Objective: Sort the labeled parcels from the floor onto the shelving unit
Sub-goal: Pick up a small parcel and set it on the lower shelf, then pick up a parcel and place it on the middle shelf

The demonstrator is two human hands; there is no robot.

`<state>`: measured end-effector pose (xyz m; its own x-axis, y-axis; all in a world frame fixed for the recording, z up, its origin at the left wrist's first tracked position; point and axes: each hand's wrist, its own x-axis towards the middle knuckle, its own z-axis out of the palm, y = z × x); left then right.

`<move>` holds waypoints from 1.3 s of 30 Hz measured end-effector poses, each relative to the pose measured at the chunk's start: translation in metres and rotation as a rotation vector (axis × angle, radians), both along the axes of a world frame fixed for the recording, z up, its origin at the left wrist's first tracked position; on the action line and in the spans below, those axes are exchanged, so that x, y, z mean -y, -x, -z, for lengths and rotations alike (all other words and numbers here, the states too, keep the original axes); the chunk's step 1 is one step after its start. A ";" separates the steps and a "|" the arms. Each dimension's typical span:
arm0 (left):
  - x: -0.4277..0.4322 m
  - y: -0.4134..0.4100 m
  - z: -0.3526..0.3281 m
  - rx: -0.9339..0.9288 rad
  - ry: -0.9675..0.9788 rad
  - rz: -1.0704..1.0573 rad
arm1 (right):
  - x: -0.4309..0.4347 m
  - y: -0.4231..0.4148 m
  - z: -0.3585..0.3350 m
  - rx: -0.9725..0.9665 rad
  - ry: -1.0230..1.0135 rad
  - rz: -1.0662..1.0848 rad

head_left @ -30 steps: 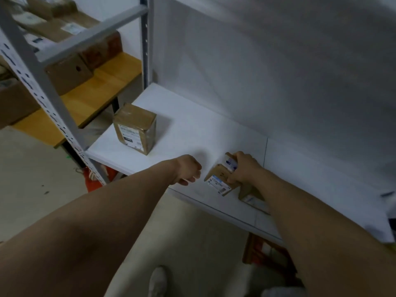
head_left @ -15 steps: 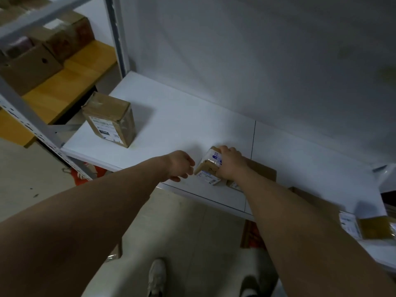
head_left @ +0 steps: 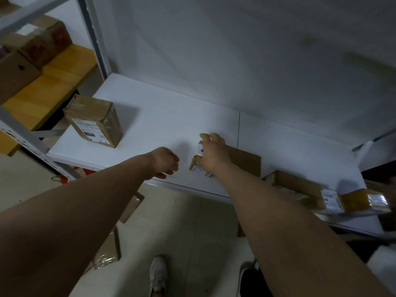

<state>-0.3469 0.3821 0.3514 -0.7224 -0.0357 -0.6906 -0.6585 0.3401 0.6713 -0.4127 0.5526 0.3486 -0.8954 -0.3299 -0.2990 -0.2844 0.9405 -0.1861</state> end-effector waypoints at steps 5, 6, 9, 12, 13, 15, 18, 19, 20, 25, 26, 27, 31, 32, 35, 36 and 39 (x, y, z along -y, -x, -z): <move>0.012 -0.029 -0.015 0.008 0.071 0.037 | 0.035 -0.057 -0.014 -0.027 0.032 -0.062; 0.015 -0.036 -0.019 0.007 0.077 0.036 | 0.041 -0.066 -0.018 0.001 0.035 -0.076; 0.026 -0.058 -0.031 -0.015 0.086 0.031 | 0.058 -0.091 -0.031 0.079 0.089 -0.022; 0.041 -0.084 -0.043 -0.054 0.103 0.043 | 0.076 -0.119 -0.042 0.090 0.116 0.017; 0.048 -0.095 -0.046 -0.065 0.112 0.049 | 0.082 -0.128 -0.043 0.098 0.122 0.020; 0.064 -0.118 -0.048 -0.074 0.138 0.067 | 0.095 -0.147 -0.045 0.124 0.129 0.032; 0.092 -0.155 -0.041 -0.045 0.160 0.037 | 0.120 -0.179 -0.041 0.183 0.140 0.058; 0.103 -0.167 -0.036 -0.030 0.161 0.008 | 0.129 -0.189 -0.038 0.212 0.149 0.066; 0.114 -0.179 -0.030 -0.014 0.166 -0.013 | 0.139 -0.200 -0.033 0.243 0.156 0.069; 0.164 -0.232 0.009 0.063 0.175 -0.117 | 0.185 -0.246 0.005 0.401 0.238 0.090; 0.172 -0.241 0.017 0.071 0.180 -0.135 | 0.193 -0.253 0.013 0.426 0.237 0.090; 0.179 -0.249 0.024 0.078 0.177 -0.150 | 0.201 -0.260 0.021 0.451 0.230 0.092; 0.205 -0.267 0.051 0.110 0.140 -0.217 | 0.227 -0.275 0.051 0.543 0.226 0.115; 0.211 -0.268 0.057 0.111 0.123 -0.235 | 0.232 -0.275 0.058 0.552 0.235 0.127; 0.226 -0.267 0.078 0.133 0.090 -0.289 | 0.250 -0.270 0.086 0.571 0.259 0.139; 0.231 -0.267 0.086 0.151 0.083 -0.310 | 0.256 -0.269 0.098 0.584 0.254 0.134; 0.247 -0.268 0.119 0.207 0.067 -0.347 | 0.272 -0.264 0.136 0.633 0.224 0.122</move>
<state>-0.0791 0.1353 0.2329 -0.5053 -0.3026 -0.8082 -0.8609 0.1124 0.4962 -0.1484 0.2806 0.2130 -0.6052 -0.3525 -0.7138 0.0492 0.8784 -0.4755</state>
